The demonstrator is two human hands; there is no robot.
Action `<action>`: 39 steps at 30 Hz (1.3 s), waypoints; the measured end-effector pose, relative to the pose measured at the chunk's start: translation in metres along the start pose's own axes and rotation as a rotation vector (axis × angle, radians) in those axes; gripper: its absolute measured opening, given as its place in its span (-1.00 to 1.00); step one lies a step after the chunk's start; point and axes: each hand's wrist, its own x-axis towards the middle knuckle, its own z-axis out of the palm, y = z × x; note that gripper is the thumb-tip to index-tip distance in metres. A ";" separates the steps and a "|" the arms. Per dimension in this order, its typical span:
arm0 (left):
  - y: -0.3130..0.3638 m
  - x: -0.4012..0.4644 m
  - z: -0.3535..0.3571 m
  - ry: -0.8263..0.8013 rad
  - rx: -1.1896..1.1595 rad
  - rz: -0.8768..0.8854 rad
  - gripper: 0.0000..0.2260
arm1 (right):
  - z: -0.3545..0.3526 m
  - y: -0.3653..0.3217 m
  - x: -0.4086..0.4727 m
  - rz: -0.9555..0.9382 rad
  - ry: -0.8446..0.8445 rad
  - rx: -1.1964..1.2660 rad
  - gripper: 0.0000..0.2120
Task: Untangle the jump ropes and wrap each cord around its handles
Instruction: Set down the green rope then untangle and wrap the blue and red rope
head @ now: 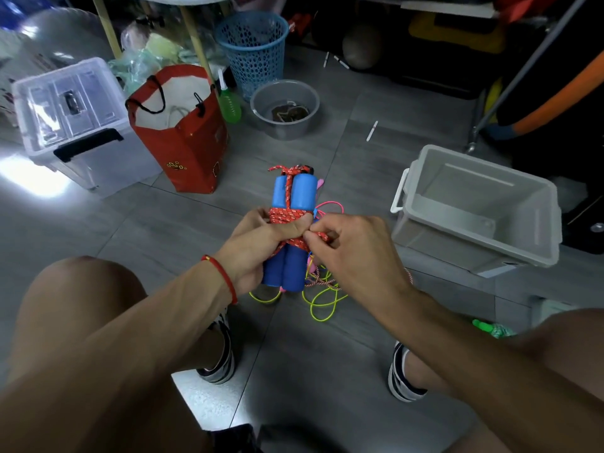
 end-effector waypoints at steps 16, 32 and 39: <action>-0.007 0.009 -0.002 0.228 -0.014 0.049 -0.64 | 0.005 0.011 0.010 -0.086 0.015 -0.257 -0.82; 0.003 0.003 -0.008 0.143 -0.185 -0.027 -0.50 | 0.006 0.018 0.012 -0.147 0.092 0.091 -0.95; -0.001 0.001 -0.011 0.155 -0.174 -0.062 -0.54 | 0.005 0.022 0.007 -0.330 -0.001 -0.022 -0.90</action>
